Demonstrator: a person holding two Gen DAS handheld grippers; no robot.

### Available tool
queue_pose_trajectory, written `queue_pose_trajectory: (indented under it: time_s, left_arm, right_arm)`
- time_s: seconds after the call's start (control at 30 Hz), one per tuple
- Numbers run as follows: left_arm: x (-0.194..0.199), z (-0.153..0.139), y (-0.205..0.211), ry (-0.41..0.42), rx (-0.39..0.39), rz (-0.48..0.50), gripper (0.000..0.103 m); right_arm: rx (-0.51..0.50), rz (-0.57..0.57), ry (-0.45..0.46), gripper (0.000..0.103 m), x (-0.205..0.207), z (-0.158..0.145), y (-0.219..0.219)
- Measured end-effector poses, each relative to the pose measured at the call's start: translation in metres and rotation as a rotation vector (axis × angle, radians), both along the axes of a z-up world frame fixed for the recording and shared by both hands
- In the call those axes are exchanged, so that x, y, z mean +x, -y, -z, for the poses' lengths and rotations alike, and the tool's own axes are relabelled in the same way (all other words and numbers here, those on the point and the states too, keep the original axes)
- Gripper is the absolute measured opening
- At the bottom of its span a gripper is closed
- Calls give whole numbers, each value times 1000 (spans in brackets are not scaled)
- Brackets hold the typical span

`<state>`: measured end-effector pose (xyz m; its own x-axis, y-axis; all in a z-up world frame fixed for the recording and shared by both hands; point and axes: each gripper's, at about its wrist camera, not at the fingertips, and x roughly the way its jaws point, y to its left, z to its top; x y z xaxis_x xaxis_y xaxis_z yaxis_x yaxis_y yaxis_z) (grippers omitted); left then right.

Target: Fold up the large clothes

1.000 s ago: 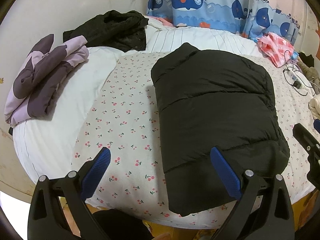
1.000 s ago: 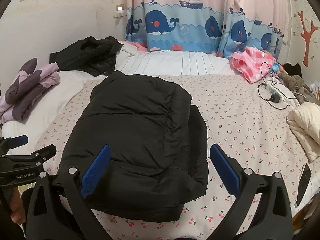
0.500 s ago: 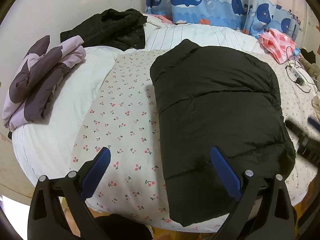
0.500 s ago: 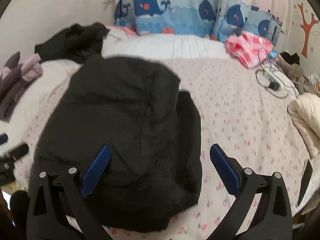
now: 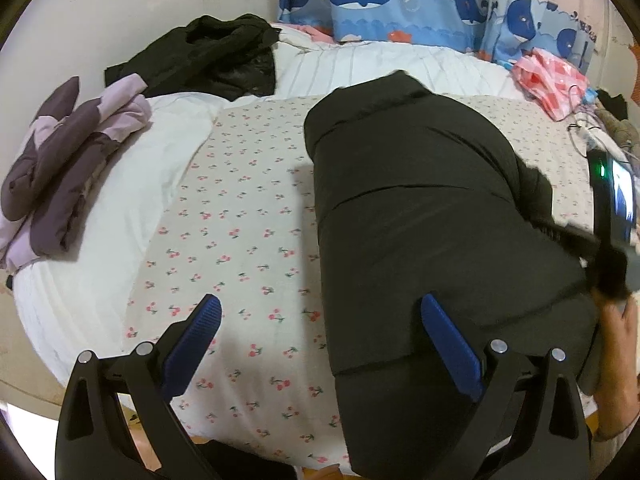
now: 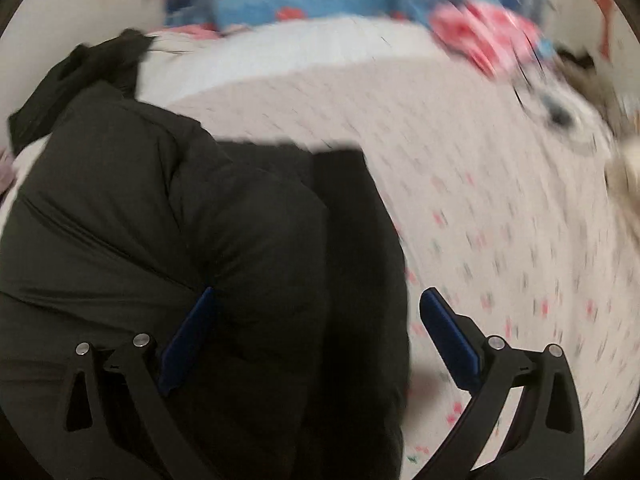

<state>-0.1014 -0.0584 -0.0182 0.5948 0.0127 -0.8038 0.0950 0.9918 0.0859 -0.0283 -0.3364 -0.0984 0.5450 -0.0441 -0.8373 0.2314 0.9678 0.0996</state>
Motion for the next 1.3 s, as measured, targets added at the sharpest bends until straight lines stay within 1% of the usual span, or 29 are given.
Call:
queue_pose_trajectory:
  time_s: [0.03, 0.1, 0.17, 0.23, 0.27, 0.3, 0.33, 0.37, 0.4, 0.43, 0.47, 0.53, 0.57, 0.67, 0.73, 0.77, 0.83, 0.87, 0.93, 0.97, 1.07, 1.17, 1.3]
  left_arm:
    - [0, 0, 1, -1, -3, 3, 96]
    - [0, -2, 5, 6, 19, 5, 96]
    - [-2, -4, 7, 11, 21, 11, 96]
    - [-4, -5, 8, 13, 20, 10, 96]
    - [-3, -4, 8, 11, 20, 10, 96]
    - [-4, -3, 9, 5, 19, 10, 96]
    - [-4, -2, 10, 1, 19, 11, 96]
    - [-5, -2, 11, -3, 16, 15, 96]
    - [-7, -3, 12, -4, 15, 19, 96]
    - [-9, -5, 14, -1, 18, 24, 96]
    - [-14, -9, 16, 16, 34, 30, 96]
    - [-21, -15, 19, 40, 57, 34, 96]
    - [-24, -17, 18, 44, 59, 36, 96]
    - [-31, -22, 17, 56, 52, 34, 96]
    - [-36, -25, 18, 60, 45, 39, 96]
    - [-38, -26, 19, 62, 44, 41, 96]
    - [-44, -28, 20, 66, 42, 48, 96]
    - [-47, -29, 21, 68, 42, 51, 96]
    - [-51, -32, 21, 73, 44, 55, 96]
    - [-54, -33, 20, 78, 48, 56, 96]
    - [-58, -36, 17, 88, 50, 53, 96]
    - [-60, -38, 14, 92, 40, 48, 96]
    - [-60, -38, 13, 94, 33, 44, 96]
  right_arm:
    - [0, -6, -7, 96, -3, -1, 3]
    - [-35, -31, 26, 96, -14, -19, 0]
    - [-64, -65, 117, 96, -35, -47, -9]
    - [-63, -108, 183, 96, -56, -64, -19]
    - [-79, -136, 179, 96, -62, -64, -25]
    - [-106, -148, 144, 96, -64, -58, -29]
    - [-141, -158, 79, 96, -62, -44, -35]
    - [-126, -176, 16, 96, -60, -26, -35]
    - [-90, -166, -9, 96, -58, -18, -31]
    - [-62, -146, -27, 96, -58, -16, -24]
    - [-59, -130, -25, 96, -60, -19, -20]
    - [-85, -116, 21, 96, -71, -37, -19]
    - [-91, -121, 62, 96, -81, -49, -22]
    - [-101, -153, 160, 96, -110, -72, -36]
    - [-112, -179, 185, 96, -124, -77, -51]
    - [-121, -196, 172, 96, -127, -75, -58]
    - [-142, -219, 69, 96, -119, -55, -67]
    - [-127, -221, 9, 96, -116, -43, -71]
    - [-71, -203, -22, 96, -119, -37, -67]
    - [-64, -188, -13, 96, -122, -42, -64]
    - [-85, -175, 46, 96, -132, -60, -63]
    - [-95, -180, 135, 96, -138, -89, -66]
    - [-120, -190, 183, 96, -141, -110, -80]
